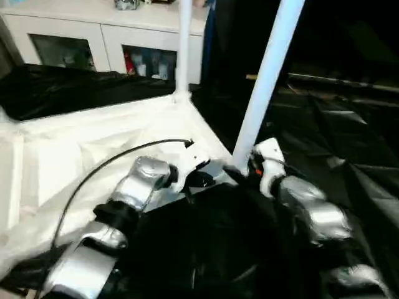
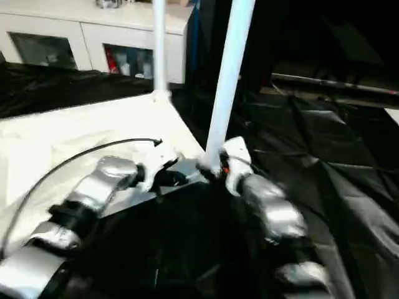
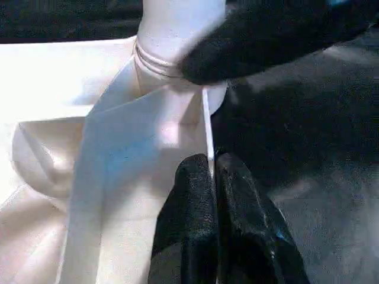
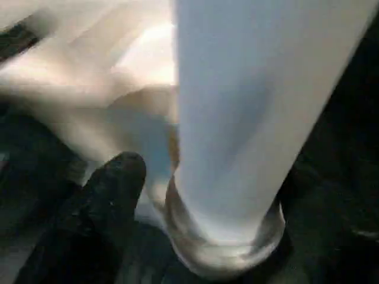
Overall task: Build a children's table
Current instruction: Rotate leg to tighten
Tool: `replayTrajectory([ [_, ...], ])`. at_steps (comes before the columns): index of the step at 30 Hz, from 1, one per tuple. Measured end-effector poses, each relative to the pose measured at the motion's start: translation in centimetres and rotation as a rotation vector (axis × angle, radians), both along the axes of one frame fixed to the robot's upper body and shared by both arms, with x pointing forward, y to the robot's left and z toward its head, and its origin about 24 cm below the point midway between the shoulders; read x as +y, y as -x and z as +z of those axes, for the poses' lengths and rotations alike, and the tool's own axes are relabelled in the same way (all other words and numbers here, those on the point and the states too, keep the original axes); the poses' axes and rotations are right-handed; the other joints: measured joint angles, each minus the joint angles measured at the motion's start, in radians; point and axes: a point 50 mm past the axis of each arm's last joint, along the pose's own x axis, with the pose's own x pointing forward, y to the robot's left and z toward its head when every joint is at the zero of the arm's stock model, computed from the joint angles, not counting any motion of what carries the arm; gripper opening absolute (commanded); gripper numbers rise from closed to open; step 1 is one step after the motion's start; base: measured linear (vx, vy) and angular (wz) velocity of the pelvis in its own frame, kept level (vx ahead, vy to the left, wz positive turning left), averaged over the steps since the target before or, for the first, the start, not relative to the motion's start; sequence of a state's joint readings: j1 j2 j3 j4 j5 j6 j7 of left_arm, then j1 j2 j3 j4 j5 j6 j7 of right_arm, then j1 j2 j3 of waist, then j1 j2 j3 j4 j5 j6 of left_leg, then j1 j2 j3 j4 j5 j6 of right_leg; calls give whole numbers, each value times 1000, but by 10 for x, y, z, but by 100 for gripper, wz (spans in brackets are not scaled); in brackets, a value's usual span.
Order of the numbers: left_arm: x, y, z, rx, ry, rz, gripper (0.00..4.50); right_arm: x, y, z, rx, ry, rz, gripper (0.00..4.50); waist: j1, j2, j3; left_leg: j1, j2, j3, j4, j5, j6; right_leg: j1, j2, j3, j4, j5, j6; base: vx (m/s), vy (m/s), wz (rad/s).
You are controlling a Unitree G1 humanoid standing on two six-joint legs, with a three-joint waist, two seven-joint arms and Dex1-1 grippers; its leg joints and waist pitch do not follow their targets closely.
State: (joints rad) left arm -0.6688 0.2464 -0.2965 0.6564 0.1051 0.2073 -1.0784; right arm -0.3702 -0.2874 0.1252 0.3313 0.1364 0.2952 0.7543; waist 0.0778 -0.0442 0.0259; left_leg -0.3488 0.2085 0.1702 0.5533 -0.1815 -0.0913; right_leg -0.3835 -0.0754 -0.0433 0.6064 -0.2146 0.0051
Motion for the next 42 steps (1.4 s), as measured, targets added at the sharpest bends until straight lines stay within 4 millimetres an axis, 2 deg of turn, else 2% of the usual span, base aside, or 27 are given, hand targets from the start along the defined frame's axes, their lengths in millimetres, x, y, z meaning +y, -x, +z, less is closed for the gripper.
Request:
replayTrajectory([
  [2, 8, 2, 2, 9, -13, -49, 0, 0, 6, 0, 13, -14, 63, 360, 1, 0, 0, 0, 0, 0, 0, -1, -1, 0, 0, 0, 0, -1, 0, 52, 2, -1],
  [5, 23, 14, 5, 55, -23, -169, 0, -2, 25, 0, 48, -8, 241, 360, 9, 5, 0, 0, 0, 2, -1, -3, -1, 0, 0, 1, -4, -2, -1, 0, 0, 0],
  [10, 23, 25, 8, 94, -22, -279, 0, -2, 39, 2, 110, -24, 361, 360, 13, 0, 3, 0, -1, 2, 1, -4, -1, -1, -2, 1, -6, -1, -1, 0, 0, 0],
  [12, 24, 29, 7, 115, -18, -299, 0, -4, 43, 4, 129, -16, 408, 360, 14, 1, 4, 0, -1, 2, 1, -4, -1, -1, -2, 1, -6, -1, -1, 0, 0, 0],
  [17, 24, 31, 7, 125, -16, -306, 0, -4, 45, 4, 139, -18, 428, 360, 14, 2, 4, 0, -1, 2, 1, -3, -1, 0, -2, 0, -4, -1, -1, 0, 0, 0],
  [19, 24, 32, 7, 126, -13, -304, 0, -4, 45, 4, 143, -14, 429, 328, 14, 1, 4, 0, -1, 2, 1, -4, -1, 0, -2, 0, -4, -1, -1, 0, 0, 0],
  [21, 24, 33, 6, 130, -11, -303, 0, -5, 45, 5, 149, -9, 427, 325, 15, 1, 4, 0, -1, 2, 2, -4, -1, 0, -2, 0, -4, -1, -1, 0, 0, 0],
  [29, 24, 34, 6, 141, 0, -291, 0, -5, 43, 4, 154, -11, 424, 259, 15, 1, 4, 0, 0, 2, 4, -4, -1, 0, -2, 1, 0, -1, -1, 0, 0, 0],
  [38, 27, 35, 5, 139, 3, -260, 0, 0, 42, 2, 155, -37, 406, 252, 13, -2, 6, 0, 0, 2, 9, -3, -2, 0, -2, 2, 5, -1, -1, 0, 0, 0],
  [42, 25, 27, 2, 97, 6, -151, 0, 2, 31, -5, 128, -75, 236, 251, 6, -10, 6, 2, 0, 2, 10, -2, -3, 0, -2, 3, 7, 2, -2, 0, 0, 0],
])
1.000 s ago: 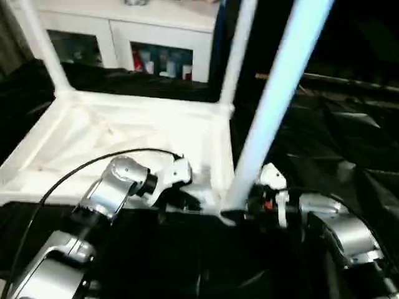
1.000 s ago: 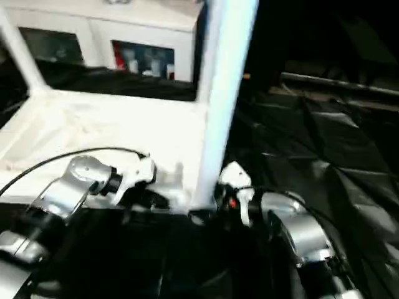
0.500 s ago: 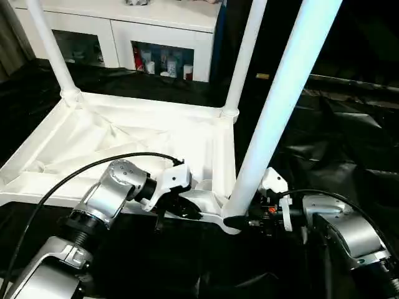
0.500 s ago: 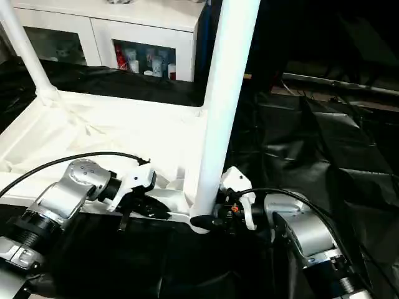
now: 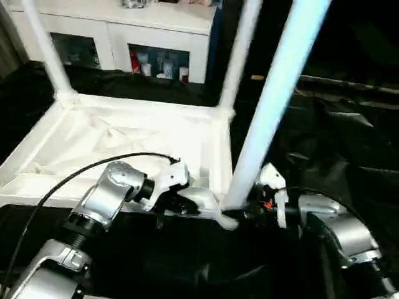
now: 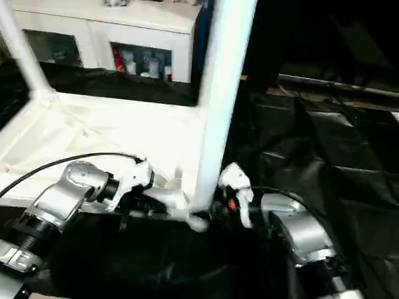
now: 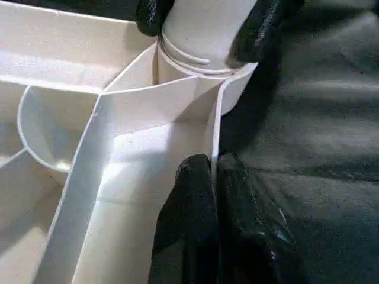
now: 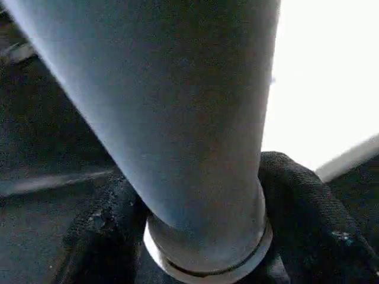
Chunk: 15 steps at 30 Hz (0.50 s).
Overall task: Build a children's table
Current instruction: Rotate leg to tighten
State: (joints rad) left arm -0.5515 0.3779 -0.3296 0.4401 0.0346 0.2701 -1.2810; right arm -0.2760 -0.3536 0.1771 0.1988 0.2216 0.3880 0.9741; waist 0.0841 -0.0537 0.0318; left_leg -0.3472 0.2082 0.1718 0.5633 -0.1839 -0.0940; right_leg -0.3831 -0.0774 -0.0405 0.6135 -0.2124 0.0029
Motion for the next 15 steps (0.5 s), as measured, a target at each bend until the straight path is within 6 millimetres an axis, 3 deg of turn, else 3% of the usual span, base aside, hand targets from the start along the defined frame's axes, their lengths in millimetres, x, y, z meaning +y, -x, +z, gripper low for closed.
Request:
replayTrajectory([
  [8, -19, -23, -5, -88, -3, 288, 0, 20, -44, -2, -48, 13, -406, 223, -24, -5, 0, 4, 0, -2, 0, 1, -1, -1, 0, -1, -1, 2, 3, 0, 0, 0],
  [15, -45, -33, -6, -146, -38, 416, 0, 39, -71, -1, -84, 77, -646, 223, -26, -6, 0, 5, -1, -2, 1, 1, -1, 0, 0, 1, -3, 3, 3, 0, 0, 0],
])
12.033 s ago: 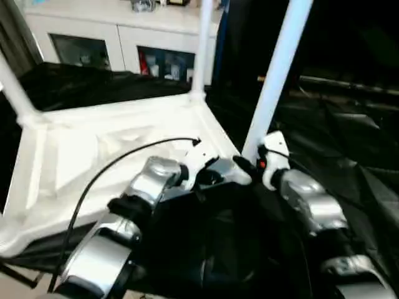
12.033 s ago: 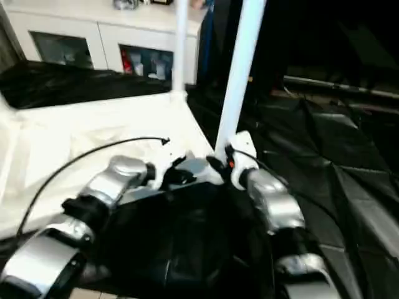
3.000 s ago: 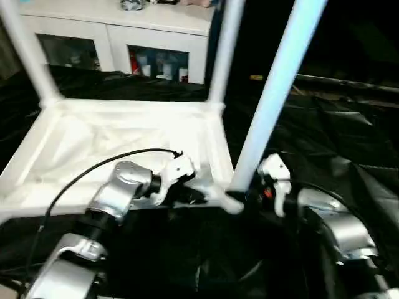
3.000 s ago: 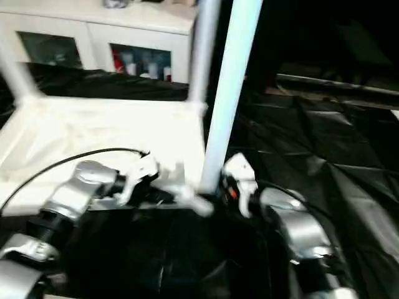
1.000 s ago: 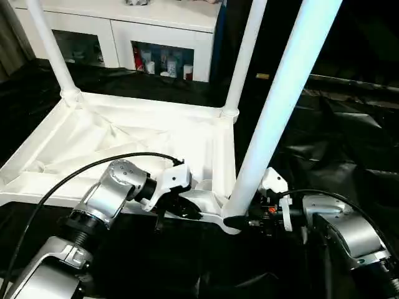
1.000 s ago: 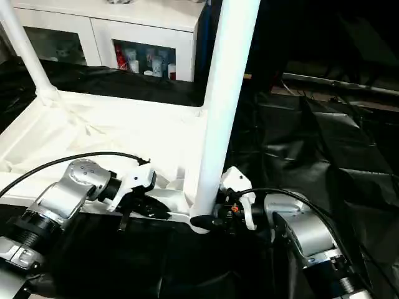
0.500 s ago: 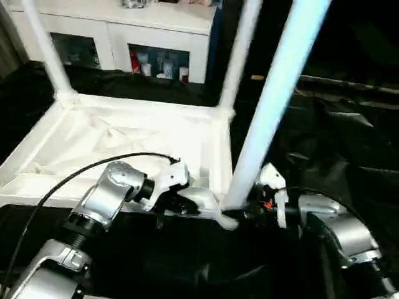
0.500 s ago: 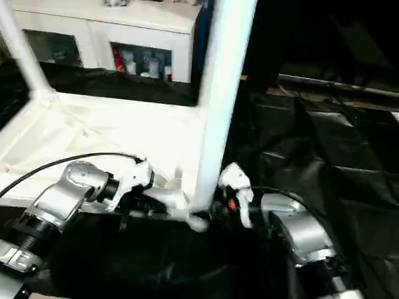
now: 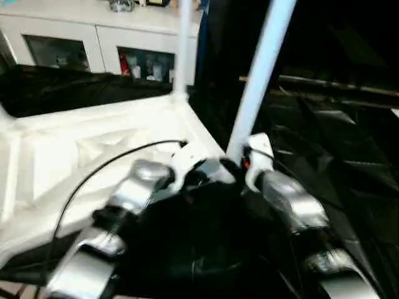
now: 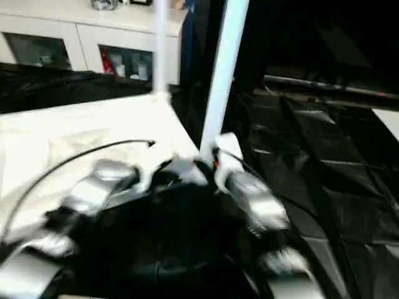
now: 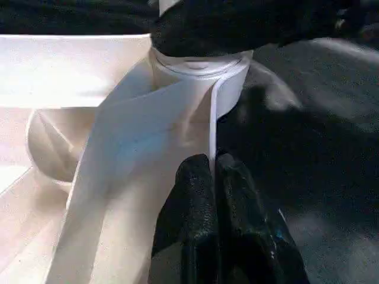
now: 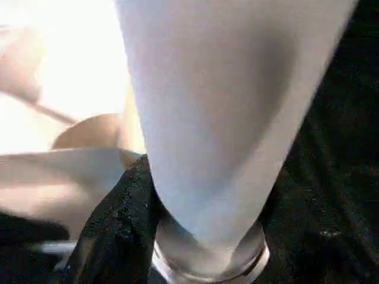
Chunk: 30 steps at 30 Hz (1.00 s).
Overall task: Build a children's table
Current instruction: Rotate leg to tighten
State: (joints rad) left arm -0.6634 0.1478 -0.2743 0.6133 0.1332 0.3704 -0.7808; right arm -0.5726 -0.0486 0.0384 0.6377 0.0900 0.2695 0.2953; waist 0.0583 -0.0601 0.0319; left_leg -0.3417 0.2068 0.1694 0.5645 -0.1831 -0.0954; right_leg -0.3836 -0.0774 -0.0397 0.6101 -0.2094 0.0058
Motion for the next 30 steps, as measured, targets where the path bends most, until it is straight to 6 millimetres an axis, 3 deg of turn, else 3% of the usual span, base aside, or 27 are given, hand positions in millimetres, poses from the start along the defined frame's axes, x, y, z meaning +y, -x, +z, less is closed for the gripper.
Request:
replayTrajectory([
  [6, -3, -2, 2, -4, -3, -6, 0, -1, -1, 1, -18, -2, -2, 223, 3, 0, -1, -2, 0, 0, -1, 0, 0, 0, 0, 0, 1, 6, -4, 0, 0, 0],
  [9, -2, -3, 1, -4, 2, -12, 0, -5, -1, 2, -21, -17, 15, 274, 3, 1, 0, -3, 0, 0, -2, 0, 0, 0, 0, 0, 0, 6, -3, 0, 0, 0],
  [13, -3, -3, 2, -4, 14, -44, 0, -13, 2, 2, -32, -31, 81, 295, 4, 0, 0, -6, 0, 0, -2, 0, 0, -1, 0, 0, 0, 6, -3, 0, 0, 0],
  [15, -1, -1, 3, 3, 22, -85, 0, -23, 9, 3, -42, -45, 145, 319, 11, -1, 1, -7, 1, 0, -2, 0, 0, -1, 0, -1, 0, 4, -1, 0, 0, 0],
  [18, 7, 1, 4, 17, 31, -152, 0, -32, 21, 4, -48, -42, 264, 319, 23, 1, 2, -8, 1, 0, -3, 0, 0, -2, 0, -2, -1, 2, 0, 0, 0, 0],
  [30, 42, 20, 9, 133, 48, -424, 0, -59, 63, 14, 41, -40, 715, 319, 31, 1, 6, -7, 1, 2, -4, 0, 1, -2, 0, 0, -2, 0, -1, 0, 0, 0],
])
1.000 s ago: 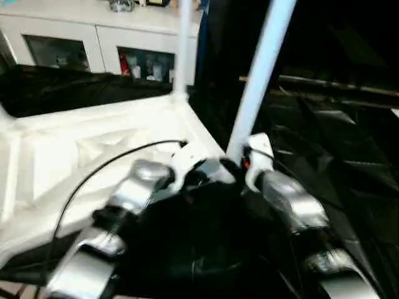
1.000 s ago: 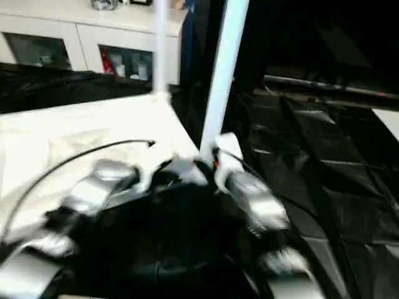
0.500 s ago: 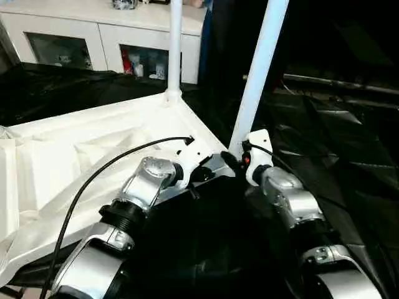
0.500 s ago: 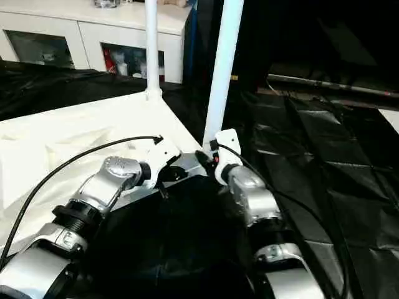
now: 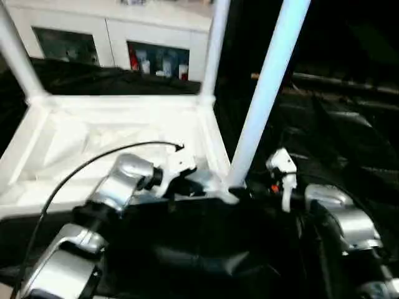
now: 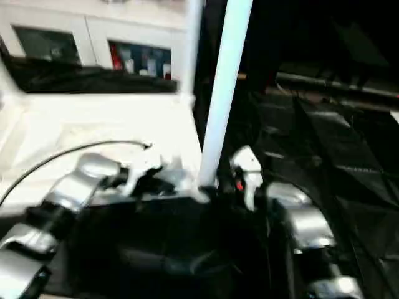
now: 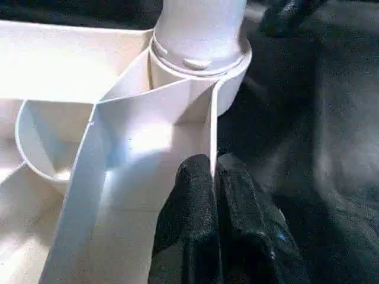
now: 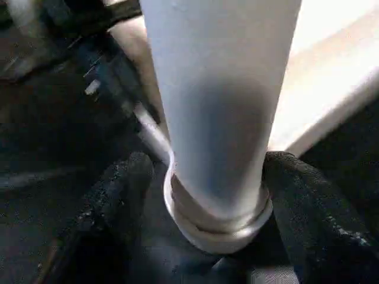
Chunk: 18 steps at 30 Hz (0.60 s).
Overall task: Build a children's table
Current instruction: Rotate leg to tighten
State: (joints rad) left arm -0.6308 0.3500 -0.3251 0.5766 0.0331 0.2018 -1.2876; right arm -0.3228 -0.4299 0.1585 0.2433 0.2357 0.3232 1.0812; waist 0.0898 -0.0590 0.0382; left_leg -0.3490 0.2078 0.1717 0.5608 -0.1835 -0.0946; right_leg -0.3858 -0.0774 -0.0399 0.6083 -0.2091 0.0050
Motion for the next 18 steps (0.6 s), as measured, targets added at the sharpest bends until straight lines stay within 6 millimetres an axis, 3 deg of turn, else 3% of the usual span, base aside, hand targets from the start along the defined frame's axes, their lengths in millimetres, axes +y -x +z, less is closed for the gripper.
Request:
replayTrajectory([
  [11, -1, 11, 0, 71, 8, -99, 0, 11, 9, 1, 24, 23, 153, 319, 8, -1, 0, 0, 0, 0, 2, 0, 0, 0, 0, -1, 1, -1, -2, 0, 0, 0],
  [18, -1, 12, 0, 73, 8, -96, 0, 12, 8, 1, 30, 20, 148, 268, 8, -3, 0, 0, 0, 0, 2, 0, 0, 0, 0, -1, 2, -1, -2, 0, 0, 0],
])
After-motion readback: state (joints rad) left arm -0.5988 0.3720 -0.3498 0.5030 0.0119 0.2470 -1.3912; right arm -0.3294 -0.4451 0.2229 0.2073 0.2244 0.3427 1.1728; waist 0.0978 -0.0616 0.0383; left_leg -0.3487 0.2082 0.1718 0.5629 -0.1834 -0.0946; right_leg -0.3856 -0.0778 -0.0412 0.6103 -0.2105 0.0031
